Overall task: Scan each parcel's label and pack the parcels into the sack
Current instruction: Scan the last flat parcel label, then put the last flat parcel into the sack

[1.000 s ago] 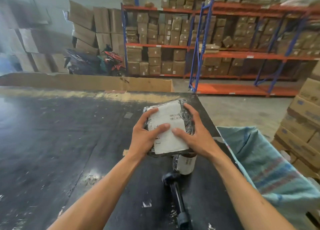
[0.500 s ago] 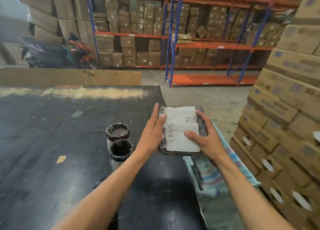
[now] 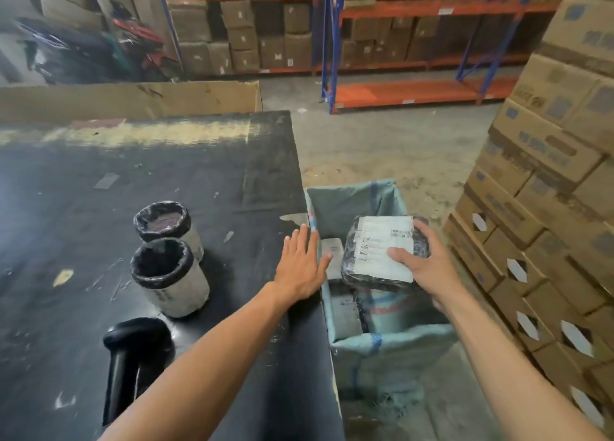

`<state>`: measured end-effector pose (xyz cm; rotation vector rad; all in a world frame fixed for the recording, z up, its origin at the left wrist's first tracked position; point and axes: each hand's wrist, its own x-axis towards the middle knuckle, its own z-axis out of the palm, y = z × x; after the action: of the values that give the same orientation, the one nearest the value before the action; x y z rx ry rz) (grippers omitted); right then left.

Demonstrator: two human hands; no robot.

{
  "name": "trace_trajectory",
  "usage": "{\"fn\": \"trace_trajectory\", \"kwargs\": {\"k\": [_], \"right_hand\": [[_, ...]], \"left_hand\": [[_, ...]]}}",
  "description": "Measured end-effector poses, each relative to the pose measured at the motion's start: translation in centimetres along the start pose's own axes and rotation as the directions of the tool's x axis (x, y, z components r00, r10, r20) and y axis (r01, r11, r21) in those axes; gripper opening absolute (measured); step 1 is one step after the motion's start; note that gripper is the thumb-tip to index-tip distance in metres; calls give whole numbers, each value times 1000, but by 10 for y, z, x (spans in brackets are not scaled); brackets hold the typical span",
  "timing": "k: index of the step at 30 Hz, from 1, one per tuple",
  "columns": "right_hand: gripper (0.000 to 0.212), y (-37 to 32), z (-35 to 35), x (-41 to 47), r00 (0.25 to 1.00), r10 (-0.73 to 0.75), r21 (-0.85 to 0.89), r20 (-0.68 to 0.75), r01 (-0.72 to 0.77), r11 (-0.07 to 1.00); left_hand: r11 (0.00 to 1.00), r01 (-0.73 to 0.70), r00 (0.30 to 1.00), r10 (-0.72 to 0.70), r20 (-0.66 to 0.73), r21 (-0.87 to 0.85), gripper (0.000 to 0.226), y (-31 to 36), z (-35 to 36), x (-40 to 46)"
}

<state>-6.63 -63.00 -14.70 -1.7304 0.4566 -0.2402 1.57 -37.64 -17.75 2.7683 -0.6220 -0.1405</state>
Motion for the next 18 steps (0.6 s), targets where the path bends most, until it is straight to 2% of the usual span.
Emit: {"fn": "trace_trajectory", "kwargs": {"k": [3,6,11,15,18], "right_hand": [[83,23,7,15,996,60,-89,71,-54,995],[85,44,18,34,971,143,-179,193,-108,978],[91,82,50,63,863,339,-380,374,-191,905],[96,112,78,79,764,477,-520,435,-220,826],[93,132,87,79,753,507,-507,419,-270,819]], "left_hand": [[992,-27,999,22,36,123,70,-13,16,9],[991,-36,999,32,33,127,66,-23,27,10],[990,-47,999,46,10,129,73,-23,29,11],[991,-48,999,49,-5,125,74,-23,29,9],[993,-47,999,49,-15,111,71,-22,28,10]]}}
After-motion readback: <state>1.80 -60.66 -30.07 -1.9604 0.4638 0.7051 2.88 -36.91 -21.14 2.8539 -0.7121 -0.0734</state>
